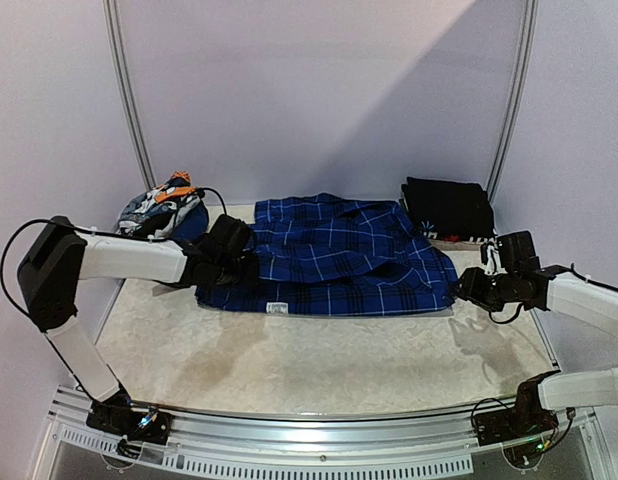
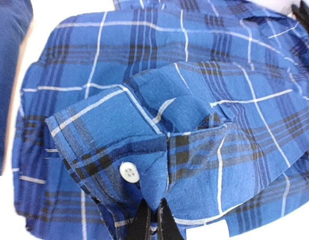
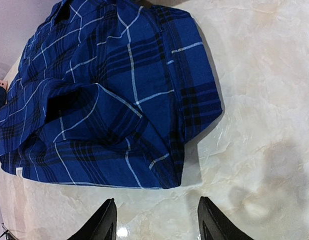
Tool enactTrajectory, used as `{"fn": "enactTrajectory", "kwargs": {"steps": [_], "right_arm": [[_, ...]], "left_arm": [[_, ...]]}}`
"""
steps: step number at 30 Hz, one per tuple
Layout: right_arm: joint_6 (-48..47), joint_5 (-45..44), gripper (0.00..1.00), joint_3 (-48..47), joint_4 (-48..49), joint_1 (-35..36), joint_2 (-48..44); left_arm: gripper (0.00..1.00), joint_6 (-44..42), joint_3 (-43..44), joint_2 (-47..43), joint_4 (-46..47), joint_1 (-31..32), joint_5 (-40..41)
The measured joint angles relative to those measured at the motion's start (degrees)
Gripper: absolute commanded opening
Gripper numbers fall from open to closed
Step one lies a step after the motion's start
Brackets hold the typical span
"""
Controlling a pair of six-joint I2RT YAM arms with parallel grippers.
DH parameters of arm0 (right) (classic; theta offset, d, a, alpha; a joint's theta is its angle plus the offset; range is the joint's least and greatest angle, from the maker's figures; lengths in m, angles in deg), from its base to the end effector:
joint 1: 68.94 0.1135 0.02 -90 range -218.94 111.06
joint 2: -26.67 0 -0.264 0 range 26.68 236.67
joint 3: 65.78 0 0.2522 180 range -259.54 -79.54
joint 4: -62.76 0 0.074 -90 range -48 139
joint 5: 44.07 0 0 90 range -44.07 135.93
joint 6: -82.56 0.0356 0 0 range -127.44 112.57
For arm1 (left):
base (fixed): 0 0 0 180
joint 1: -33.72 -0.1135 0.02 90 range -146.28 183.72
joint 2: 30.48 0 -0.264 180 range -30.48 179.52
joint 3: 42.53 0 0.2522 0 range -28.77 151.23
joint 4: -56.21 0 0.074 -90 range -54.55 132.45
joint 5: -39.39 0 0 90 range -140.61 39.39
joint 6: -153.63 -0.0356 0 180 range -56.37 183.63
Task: Fold and stack the mixed laundry pile
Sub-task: Adjust the 1/3-folded shirt at the center of the board.
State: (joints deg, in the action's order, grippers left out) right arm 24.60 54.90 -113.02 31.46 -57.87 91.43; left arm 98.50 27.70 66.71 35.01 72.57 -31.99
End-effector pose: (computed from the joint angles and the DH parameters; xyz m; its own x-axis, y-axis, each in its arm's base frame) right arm 0.2146 0.0477 0.1942 -0.7802 0.3813 -0.4959 0.1457 0.8817 0.4488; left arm 0.2795 -0.2105 0.1808 -0.7211 -0.1149 -0.6833 0.0199 0.9823 -0.1862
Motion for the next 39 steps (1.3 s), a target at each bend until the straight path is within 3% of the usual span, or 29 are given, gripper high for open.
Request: {"fn": "enactTrajectory", "kwargs": {"steps": [18, 29, 39], "right_arm": [[0.0, -0.9, 0.56, 0.0, 0.0, 0.0, -0.7], [-1.4, 3.1, 0.6, -1.2, 0.4, 0.0, -3.7], [-0.4, 9.6, 0.61, -2.4, 6.7, 0.3, -3.0]], "left_arm": [[0.0, -2.3, -3.7, -12.9, -8.4, -0.8, 1.2], [0.0, -3.5, -7.7, -8.4, -5.8, -2.7, -1.4], [0.0, -6.4, -7.8, -4.6, -2.7, -2.9, -1.9]]}}
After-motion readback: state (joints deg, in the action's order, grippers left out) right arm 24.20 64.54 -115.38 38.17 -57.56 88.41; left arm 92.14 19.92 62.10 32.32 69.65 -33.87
